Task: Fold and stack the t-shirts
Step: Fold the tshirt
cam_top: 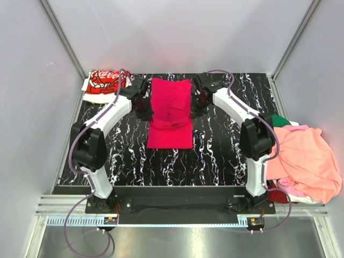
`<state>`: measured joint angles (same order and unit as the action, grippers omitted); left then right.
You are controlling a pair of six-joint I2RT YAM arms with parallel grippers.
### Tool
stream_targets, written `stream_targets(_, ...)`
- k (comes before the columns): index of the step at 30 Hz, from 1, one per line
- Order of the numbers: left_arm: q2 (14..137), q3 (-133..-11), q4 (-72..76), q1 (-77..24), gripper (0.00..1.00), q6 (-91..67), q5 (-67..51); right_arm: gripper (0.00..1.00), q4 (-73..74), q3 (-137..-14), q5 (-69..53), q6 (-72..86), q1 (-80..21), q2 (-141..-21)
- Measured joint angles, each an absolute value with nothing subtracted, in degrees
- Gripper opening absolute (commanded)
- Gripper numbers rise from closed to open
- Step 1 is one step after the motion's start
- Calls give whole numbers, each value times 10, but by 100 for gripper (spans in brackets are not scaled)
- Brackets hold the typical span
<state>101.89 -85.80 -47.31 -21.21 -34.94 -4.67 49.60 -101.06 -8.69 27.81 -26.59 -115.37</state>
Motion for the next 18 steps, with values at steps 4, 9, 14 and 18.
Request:
stream_targets(4,1068,-899,-473,-191,0,-338,-50,0,500,-1064,-101,263,-255,-1201)
stream_targets(9,1108,-938,-473,-180,0,-328,-57,0,506,-1117,-112,254,-249,-1241)
stream_targets(14,1144,-976,-475,-175,0,-319,-63,0,513,-1157,-117,251,-242,-1273)
stream_targets(18,1171,-997,-475,-168,0,-315,-71,0,520,-1182,-118,248,-234,-1298)
